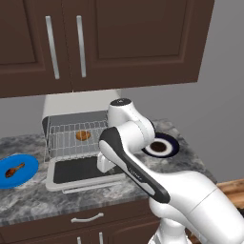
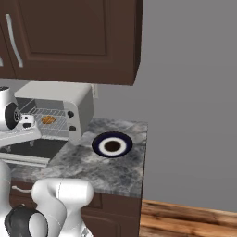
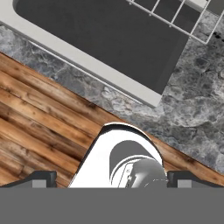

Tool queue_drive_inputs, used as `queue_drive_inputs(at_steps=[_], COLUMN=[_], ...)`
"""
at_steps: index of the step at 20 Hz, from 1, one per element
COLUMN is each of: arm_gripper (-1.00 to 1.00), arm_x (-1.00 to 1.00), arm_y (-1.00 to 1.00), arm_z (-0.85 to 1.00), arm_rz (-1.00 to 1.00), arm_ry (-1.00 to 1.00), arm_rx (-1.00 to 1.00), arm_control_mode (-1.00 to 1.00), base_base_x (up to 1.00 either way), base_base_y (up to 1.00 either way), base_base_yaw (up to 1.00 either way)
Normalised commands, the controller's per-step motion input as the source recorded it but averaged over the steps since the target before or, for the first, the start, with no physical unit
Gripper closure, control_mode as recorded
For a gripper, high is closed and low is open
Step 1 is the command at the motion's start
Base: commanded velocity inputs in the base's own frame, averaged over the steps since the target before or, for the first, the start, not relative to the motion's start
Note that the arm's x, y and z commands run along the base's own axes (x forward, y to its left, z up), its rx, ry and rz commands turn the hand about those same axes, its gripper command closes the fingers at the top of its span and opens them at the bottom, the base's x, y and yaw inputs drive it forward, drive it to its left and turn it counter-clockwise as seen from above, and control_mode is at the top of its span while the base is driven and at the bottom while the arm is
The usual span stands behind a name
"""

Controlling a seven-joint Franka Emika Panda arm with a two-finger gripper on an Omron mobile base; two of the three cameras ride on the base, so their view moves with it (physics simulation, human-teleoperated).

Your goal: Open the toaster oven door. Place the bread on the bottom rack in the toaster oven and place the chicken drumstick on the top rack.

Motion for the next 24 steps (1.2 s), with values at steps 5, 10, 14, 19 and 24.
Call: queue_drive_inputs(at_steps=[5,10,14,19,24], arm_gripper=[-1.0,-1.0,-1.0,-1.0,-1.0], arm_x=[0.0,0.0,0.0,0.0,0.0], arm_y=[0.0,0.0,0.0,0.0,0.0], arm_z=[0.0,0.0,0.0,0.0,0.0], arm_rz=[0.0,0.0,0.0,0.0,0.0], arm_ry=[0.0,0.0,0.0,0.0,0.0], arm_rx=[0.0,0.0,0.0,0.0,0.0], arm_control_mode=[1.0,1.0,1.0,1.0,1.0], base_base_x=[0.0,0.0,-0.07,-0.45,-0.05], base_base_y=[0.0,0.0,0.02,0.08,0.49], base_base_yaw=[0.0,0.0,0.0,0.0,0.0])
